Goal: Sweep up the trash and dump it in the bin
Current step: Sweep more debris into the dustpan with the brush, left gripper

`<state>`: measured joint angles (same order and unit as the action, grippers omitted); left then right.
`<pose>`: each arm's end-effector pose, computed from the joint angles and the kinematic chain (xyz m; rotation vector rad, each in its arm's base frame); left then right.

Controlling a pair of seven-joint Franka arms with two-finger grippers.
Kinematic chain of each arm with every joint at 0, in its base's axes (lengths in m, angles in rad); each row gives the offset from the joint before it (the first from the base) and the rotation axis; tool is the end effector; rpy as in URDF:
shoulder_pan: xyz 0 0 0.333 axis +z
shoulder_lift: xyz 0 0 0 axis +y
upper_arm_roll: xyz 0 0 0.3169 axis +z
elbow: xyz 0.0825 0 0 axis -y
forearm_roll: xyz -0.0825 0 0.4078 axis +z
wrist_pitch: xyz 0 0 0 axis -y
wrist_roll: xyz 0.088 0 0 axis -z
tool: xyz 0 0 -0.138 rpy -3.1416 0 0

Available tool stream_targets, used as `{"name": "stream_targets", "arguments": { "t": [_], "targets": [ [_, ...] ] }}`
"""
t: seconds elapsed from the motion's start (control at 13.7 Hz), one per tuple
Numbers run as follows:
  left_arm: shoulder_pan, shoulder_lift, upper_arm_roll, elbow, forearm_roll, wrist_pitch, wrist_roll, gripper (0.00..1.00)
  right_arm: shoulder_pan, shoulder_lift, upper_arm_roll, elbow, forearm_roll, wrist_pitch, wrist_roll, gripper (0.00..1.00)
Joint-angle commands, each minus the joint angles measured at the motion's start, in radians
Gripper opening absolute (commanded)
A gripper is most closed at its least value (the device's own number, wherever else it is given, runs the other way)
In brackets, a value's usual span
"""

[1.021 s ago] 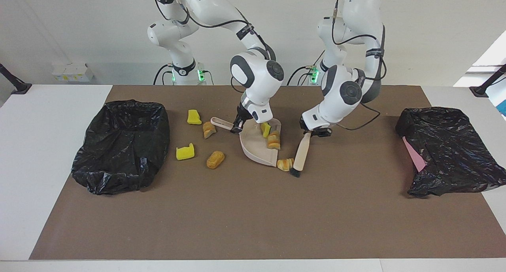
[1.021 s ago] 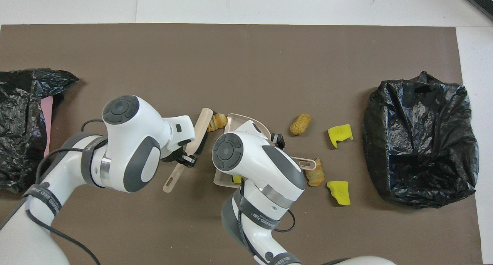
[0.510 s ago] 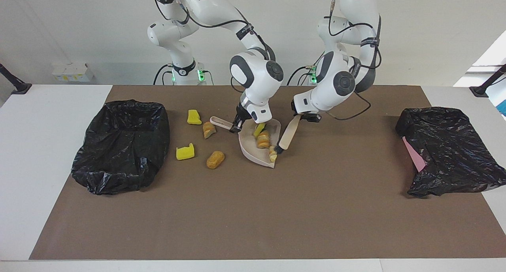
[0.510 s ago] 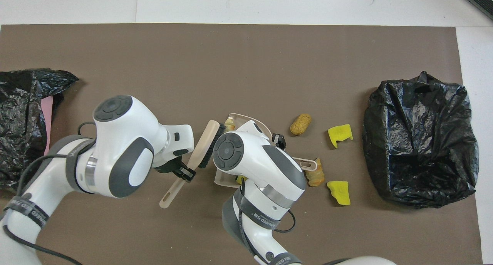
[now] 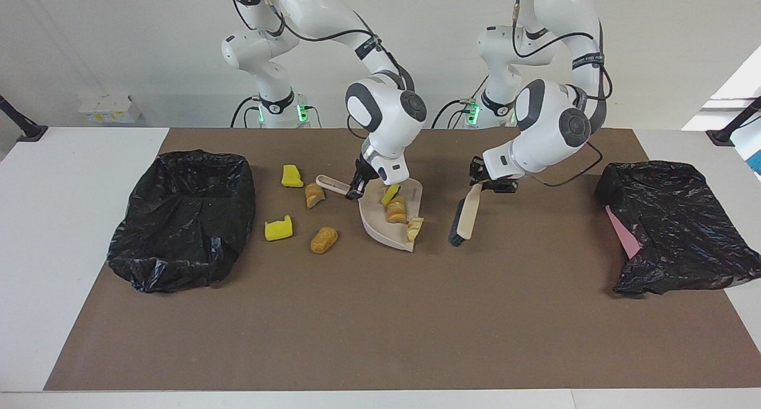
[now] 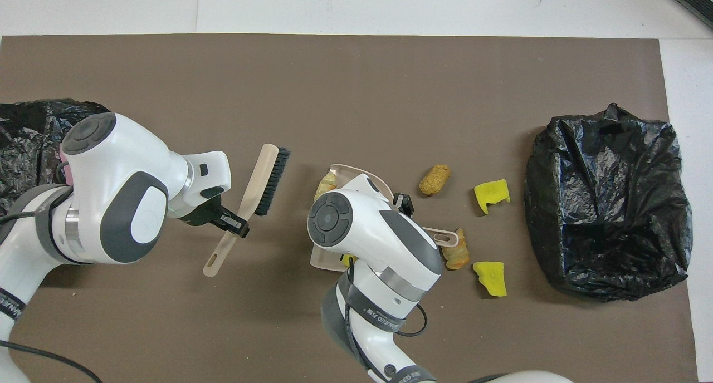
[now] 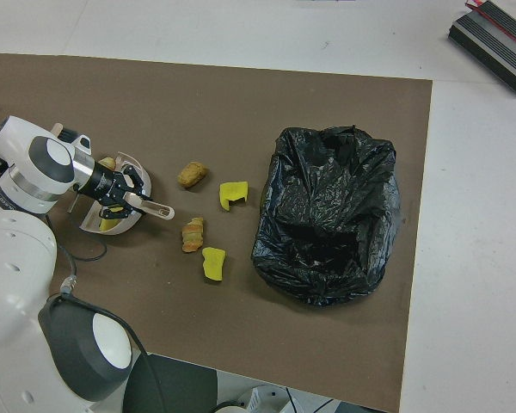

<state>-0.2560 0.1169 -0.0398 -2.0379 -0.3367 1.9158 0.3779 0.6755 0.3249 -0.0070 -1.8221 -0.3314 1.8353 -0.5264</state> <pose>0.5266 -0.1949 0.3321 2.7140 -0.7232 -0.3185 0.5016 0.3507 0.3008 2.1902 1.7226 -0.4051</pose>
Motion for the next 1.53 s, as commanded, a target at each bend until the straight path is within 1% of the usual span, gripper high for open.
{"name": "stream_targets", "arguments": {
  "t": [0.0,0.29,0.44,0.58,0.8,0.88,1.02,1.17,1.31,1.46],
  "targets": [
    [-0.044,0.009,-0.002,-0.051,-0.013,0.089,-0.031,0.00,-0.004,-0.024,0.005,-0.022,0.014,-0.002,0.020,0.00],
    [-0.221,-0.055,-0.006,-0.140,-0.027,0.117,-0.183,0.00,-0.004,-0.024,0.005,-0.022,0.014,-0.002,0.020,0.00],
    [-0.293,-0.078,-0.006,-0.159,-0.056,0.106,-0.214,0.00,-0.004,-0.024,0.005,-0.022,0.014,-0.004,0.020,0.00],
    [-0.280,-0.069,-0.003,-0.142,-0.056,0.091,-0.218,0.00,-0.004,-0.024,0.005,-0.022,0.014,-0.004,0.020,0.00],
    [-0.178,-0.062,0.000,-0.113,-0.055,0.085,-0.215,0.00,-0.004,-0.024,0.005,-0.020,0.014,-0.004,0.020,0.00],
    [-0.151,-0.066,0.001,-0.108,-0.054,0.081,-0.223,0.00,-0.004,-0.024,0.005,-0.019,0.012,-0.004,0.022,0.00],
    [-0.131,-0.088,0.014,-0.102,-0.048,0.052,-0.243,0.00,-0.004,-0.024,0.005,-0.019,0.012,-0.004,0.032,0.00],
    [-0.120,-0.094,0.014,-0.099,-0.038,0.051,-0.321,0.00,-0.011,-0.046,0.005,-0.020,0.014,-0.001,0.048,0.00],
    [-0.121,-0.092,0.014,-0.094,-0.007,0.049,-0.443,0.00,-0.028,-0.079,0.005,-0.026,0.029,-0.004,0.034,0.00],
    [-0.132,-0.089,0.012,-0.084,0.050,0.052,-0.543,0.00,-0.053,-0.148,0.005,-0.074,0.034,-0.002,0.022,0.00]
  ]
}}
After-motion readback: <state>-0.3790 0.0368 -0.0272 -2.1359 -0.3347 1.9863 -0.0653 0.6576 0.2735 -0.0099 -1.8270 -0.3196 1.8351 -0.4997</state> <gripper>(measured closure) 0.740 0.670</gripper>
